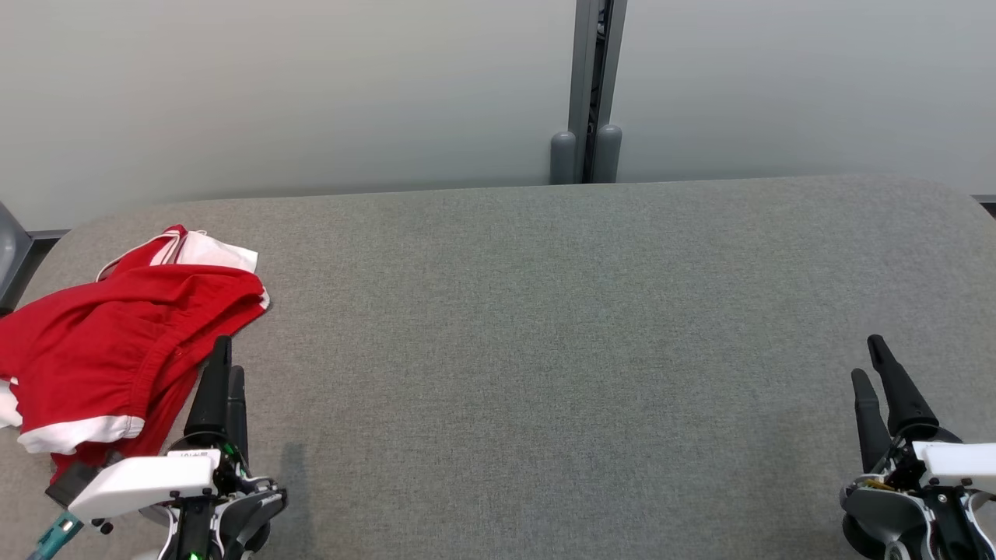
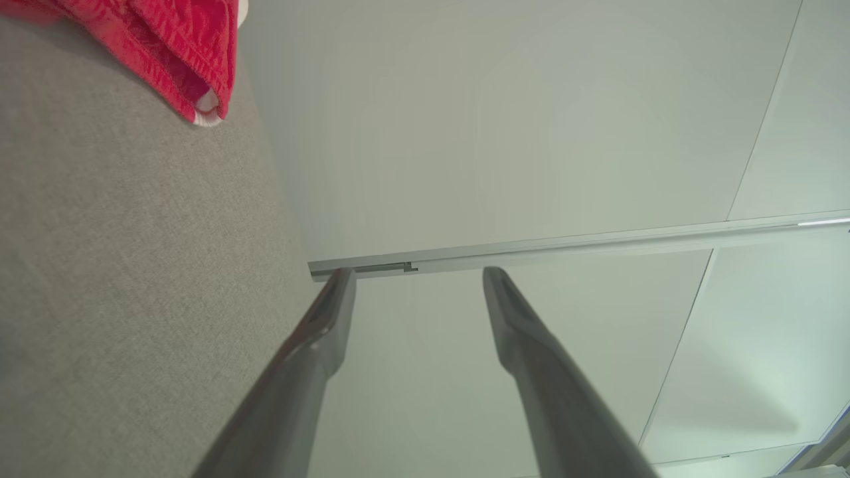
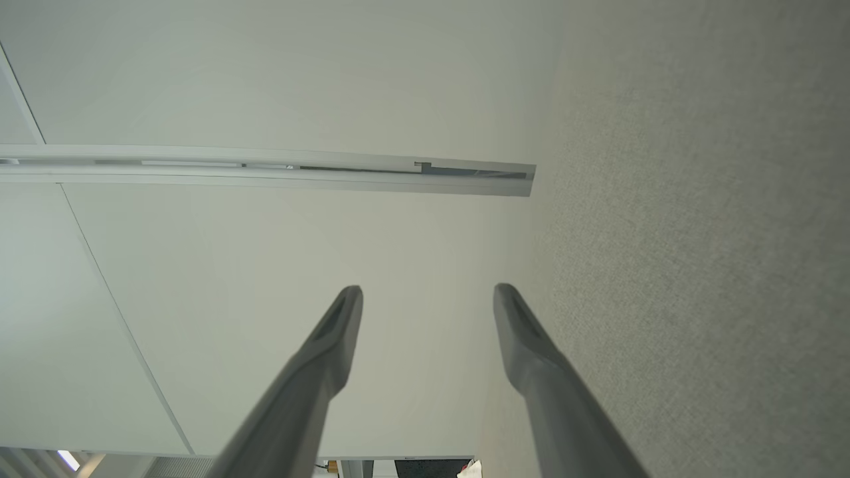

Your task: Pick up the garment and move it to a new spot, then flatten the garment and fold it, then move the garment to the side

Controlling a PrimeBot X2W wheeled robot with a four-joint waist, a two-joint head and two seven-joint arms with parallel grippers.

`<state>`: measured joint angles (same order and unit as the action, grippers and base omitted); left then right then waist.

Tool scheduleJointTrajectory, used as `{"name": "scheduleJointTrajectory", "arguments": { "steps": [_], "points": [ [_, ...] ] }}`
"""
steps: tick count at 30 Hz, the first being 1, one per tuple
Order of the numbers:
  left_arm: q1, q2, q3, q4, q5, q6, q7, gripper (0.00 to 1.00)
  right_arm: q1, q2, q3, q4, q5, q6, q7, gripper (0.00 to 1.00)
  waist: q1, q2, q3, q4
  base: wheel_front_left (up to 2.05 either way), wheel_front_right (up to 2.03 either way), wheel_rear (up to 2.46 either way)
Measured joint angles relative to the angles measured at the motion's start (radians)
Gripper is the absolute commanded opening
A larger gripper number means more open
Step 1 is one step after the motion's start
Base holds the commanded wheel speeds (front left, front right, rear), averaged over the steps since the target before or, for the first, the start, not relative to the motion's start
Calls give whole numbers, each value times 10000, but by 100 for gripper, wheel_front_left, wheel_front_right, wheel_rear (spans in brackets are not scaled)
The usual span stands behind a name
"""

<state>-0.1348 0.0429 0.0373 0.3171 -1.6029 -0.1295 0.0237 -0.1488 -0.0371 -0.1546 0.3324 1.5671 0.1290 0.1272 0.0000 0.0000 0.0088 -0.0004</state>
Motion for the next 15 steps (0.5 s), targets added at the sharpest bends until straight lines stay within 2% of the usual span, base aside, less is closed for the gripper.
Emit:
{"name": "scheduleJointTrajectory", "arguments": {
  "steps": [7, 15],
  "points": [
    [-205, 253, -332, -447, 871, 0, -378, 100, -117, -259, 234, -309, -869, 0, -454, 100, 0, 0, 3, -9, 0, 0, 0],
    [-377, 395, -380, -986, 2539, 0, -671, 100, -264, -428, 397, -901, -2418, 0, -840, 100, 0, 0, -7, -15, 0, 0, 0]
  ]
}}
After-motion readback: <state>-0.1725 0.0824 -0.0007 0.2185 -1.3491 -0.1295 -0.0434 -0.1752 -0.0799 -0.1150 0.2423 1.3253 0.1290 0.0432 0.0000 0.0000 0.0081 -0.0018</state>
